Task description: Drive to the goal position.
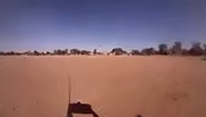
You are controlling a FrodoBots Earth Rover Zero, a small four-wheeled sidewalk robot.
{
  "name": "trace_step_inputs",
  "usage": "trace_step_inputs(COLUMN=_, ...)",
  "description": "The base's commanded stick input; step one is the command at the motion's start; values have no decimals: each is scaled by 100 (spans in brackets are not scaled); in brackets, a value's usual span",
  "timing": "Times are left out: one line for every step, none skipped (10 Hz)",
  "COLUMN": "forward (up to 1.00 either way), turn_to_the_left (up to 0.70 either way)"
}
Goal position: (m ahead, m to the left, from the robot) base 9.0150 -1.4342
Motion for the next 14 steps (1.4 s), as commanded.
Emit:
trace_step_inputs(forward=70, turn_to_the_left=-27)
trace_step_inputs(forward=70, turn_to_the_left=-27)
trace_step_inputs(forward=70, turn_to_the_left=-27)
trace_step_inputs(forward=70, turn_to_the_left=-27)
trace_step_inputs(forward=70, turn_to_the_left=-22)
trace_step_inputs(forward=70, turn_to_the_left=0)
trace_step_inputs(forward=70, turn_to_the_left=0)
trace_step_inputs(forward=70, turn_to_the_left=0)
trace_step_inputs(forward=70, turn_to_the_left=0)
trace_step_inputs(forward=70, turn_to_the_left=0)
trace_step_inputs(forward=70, turn_to_the_left=0)
trace_step_inputs(forward=70, turn_to_the_left=0)
trace_step_inputs(forward=70, turn_to_the_left=-15)
trace_step_inputs(forward=70, turn_to_the_left=-27)
